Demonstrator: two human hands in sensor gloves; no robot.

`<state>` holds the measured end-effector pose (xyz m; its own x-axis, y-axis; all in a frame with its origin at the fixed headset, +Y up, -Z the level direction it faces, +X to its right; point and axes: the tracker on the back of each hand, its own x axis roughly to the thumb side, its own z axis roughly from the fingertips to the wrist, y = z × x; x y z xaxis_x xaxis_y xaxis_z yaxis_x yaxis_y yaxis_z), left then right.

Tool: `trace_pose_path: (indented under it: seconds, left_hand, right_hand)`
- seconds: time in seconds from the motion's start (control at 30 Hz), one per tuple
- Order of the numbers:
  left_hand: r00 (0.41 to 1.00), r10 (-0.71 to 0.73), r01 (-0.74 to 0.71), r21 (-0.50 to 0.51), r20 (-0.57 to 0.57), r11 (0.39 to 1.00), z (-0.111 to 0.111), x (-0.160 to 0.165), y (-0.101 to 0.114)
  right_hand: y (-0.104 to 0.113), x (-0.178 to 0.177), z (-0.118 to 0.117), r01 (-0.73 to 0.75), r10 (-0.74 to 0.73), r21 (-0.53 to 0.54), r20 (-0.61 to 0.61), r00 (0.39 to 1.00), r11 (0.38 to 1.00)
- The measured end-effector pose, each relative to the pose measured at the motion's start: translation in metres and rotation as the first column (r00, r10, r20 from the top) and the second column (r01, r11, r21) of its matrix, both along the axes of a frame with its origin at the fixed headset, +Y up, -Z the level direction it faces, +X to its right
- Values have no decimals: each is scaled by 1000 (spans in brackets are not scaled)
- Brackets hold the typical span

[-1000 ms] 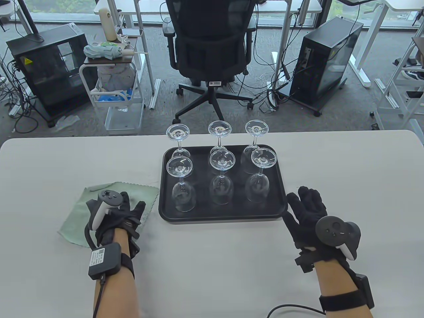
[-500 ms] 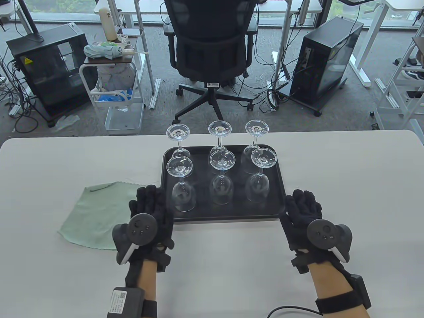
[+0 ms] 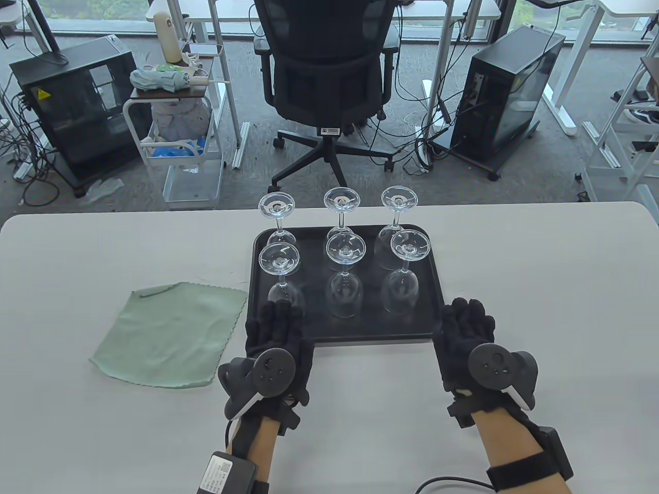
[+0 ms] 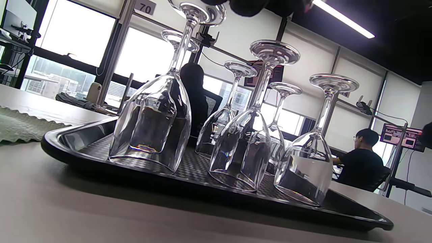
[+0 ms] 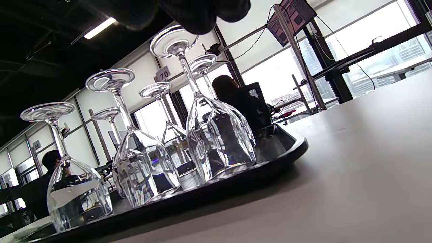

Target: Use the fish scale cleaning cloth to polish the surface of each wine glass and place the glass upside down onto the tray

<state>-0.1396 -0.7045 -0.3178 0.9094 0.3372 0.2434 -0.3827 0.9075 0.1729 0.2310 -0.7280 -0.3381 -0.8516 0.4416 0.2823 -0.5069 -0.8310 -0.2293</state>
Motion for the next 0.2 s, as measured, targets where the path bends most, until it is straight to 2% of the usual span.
trace_pose_path:
  seconds: [0.2]
  left_hand:
    - [1000, 7, -7, -15, 9, 1000, 0, 1, -3]
  right_hand:
    - [1, -1, 4, 20, -20, -8, 1, 1000, 1000]
